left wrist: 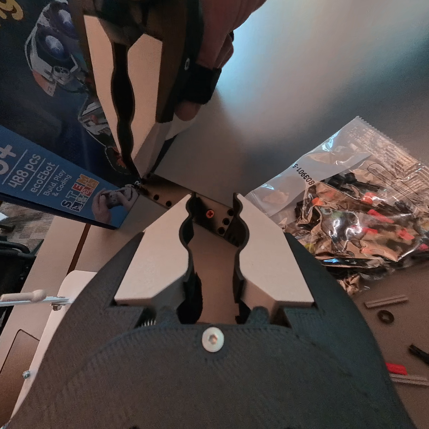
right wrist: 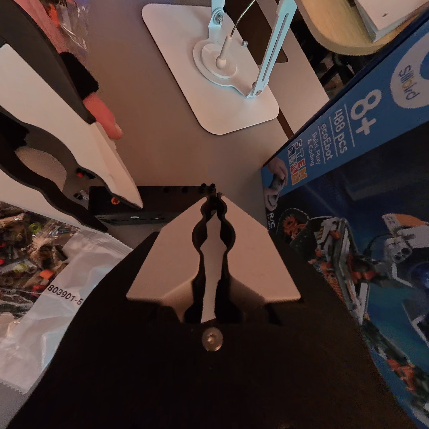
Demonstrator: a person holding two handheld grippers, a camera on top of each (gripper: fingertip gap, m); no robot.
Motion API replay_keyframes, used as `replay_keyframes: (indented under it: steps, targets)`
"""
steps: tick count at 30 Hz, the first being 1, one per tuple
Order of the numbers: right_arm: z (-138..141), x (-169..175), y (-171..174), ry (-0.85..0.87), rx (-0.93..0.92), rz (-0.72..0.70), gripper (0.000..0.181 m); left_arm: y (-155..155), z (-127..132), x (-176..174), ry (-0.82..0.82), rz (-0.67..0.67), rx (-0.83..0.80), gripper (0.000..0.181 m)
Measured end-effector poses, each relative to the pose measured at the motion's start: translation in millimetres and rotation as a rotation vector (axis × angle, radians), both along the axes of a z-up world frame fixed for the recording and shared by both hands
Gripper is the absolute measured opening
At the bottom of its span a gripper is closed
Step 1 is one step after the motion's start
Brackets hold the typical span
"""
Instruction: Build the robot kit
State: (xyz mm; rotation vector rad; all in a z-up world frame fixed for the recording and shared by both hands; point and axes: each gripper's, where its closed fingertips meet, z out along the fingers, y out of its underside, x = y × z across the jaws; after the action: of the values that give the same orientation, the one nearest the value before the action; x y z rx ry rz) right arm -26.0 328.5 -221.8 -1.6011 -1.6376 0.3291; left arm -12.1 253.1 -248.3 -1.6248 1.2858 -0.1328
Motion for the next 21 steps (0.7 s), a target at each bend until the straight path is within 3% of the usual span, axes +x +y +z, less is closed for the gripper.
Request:
replay_keyframes:
  steps: [7,8,11,14,17,21]
  targets:
    - [-2,-1,-1,-0.08,0.036,0.041,0.002,4,2,4,-0.028,0.017,0.022,0.01]
    - [-3,-1,-1,-0.093,0.045,0.046,0.002,3,-3,5,-0.01,0.008,-0.002,0.0]
    - [-3,-2,-1,-0.128,0.057,0.056,0.002,4,-11,6,0.023,0.013,0.024,0.005]
    - [-3,-3,0,-0.141,0.053,0.066,0.002,6,-1,6,-0.012,0.02,0.042,0.005]
    - [-3,-3,0,-0.154,0.039,0.069,0.002,17,11,-5,-0.049,0.098,0.064,0.029]
    - [-4,-3,1,-0.184,0.034,0.075,0.002,24,4,-11,-0.035,0.146,0.034,0.023]
